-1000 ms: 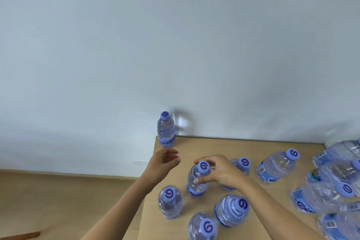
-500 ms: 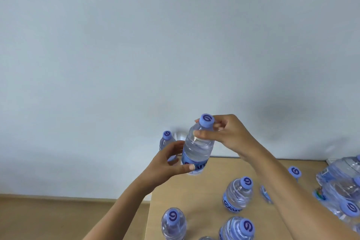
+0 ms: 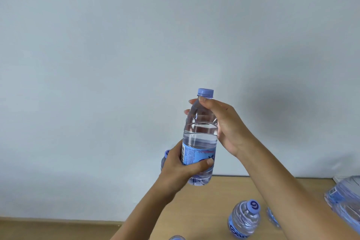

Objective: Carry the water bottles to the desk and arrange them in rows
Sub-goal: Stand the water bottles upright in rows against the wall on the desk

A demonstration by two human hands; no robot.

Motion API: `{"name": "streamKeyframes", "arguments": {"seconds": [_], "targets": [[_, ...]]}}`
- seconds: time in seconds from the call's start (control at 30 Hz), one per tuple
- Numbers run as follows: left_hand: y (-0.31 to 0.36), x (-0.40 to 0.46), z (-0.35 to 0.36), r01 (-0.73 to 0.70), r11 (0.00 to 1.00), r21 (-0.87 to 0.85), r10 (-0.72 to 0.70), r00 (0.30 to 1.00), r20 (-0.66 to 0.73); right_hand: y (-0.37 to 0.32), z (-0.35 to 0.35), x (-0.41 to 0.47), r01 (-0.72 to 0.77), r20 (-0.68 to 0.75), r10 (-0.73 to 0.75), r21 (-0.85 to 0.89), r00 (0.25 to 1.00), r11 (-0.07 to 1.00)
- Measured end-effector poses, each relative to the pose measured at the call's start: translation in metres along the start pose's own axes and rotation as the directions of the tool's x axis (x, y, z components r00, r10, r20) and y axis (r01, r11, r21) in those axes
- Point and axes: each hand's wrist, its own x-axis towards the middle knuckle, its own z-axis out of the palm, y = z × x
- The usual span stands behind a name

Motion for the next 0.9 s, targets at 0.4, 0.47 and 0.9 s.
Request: {"name": "streamKeyframes", "arguments": {"seconds": [0.4,0.47,0.9], "targets": [[-0.001,-0.003,0.017,0.007,0.998,0.062,0.001,0.991,-0.135,0.017,0.010,-0.004,0.094,-0.134,-0.102,-0.066,0.986,0.993],[-0.001,-0.004,0.015,0.025,0.999,0.032,-0.022,0.996,-0.088,0.016,0.006,-0.003,0.092,-0.107,-0.094,-0.025,0.990,0.995],[-0.003,-0.001,0.014,0.089,0.996,-0.027,-0.090,0.993,-0.075,0.018,0.000,0.003,-0.003,-0.072,-0.002,-0.070,0.997,0.998]]}}
